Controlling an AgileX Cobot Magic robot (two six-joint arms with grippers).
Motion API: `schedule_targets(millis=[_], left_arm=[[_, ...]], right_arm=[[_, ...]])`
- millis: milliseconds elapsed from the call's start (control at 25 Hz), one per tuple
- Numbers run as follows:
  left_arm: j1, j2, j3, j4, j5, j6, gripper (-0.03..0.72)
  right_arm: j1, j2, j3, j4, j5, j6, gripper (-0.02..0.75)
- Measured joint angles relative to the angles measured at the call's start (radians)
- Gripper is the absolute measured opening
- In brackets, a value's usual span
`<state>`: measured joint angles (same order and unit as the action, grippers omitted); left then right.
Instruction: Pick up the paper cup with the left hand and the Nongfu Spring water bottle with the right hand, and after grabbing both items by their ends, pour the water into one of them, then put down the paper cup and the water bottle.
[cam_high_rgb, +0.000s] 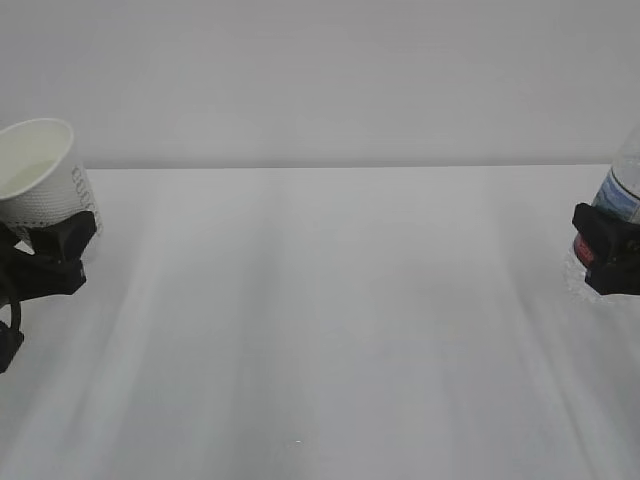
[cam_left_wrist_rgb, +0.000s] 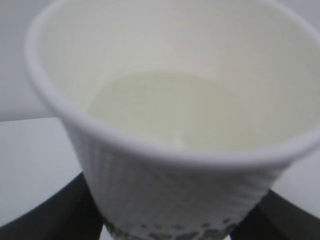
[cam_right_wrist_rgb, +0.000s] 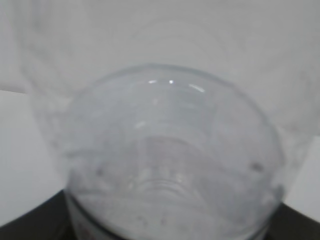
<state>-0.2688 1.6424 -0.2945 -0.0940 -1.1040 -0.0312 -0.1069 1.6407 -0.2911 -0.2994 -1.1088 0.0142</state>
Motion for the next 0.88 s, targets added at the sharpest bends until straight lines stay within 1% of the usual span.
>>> schedule_targets(millis=[160, 440, 640, 880], left_arm=[[0.000, 0.018, 0.000, -0.017, -0.006, 0.002, 0.490], [0.000, 0.129, 0.000, -0.021, -0.006, 0.002, 0.490], [0.000, 0.158, -0.003, -0.053, -0.004, 0.004, 0.490], [0.000, 0.159, -0.020, -0.060, -0.004, 0.004, 0.489]], right_arm=[[0.000, 0.000, 0.000, -0.002, 0.000, 0.000, 0.441], [0.000, 0.000, 0.000, -0.002, 0.000, 0.000, 0.441], [0.000, 0.000, 0.000, -0.004, 0.000, 0.000, 0.441], [0.000, 0.000, 0.000, -0.004, 0.000, 0.000, 0.441]])
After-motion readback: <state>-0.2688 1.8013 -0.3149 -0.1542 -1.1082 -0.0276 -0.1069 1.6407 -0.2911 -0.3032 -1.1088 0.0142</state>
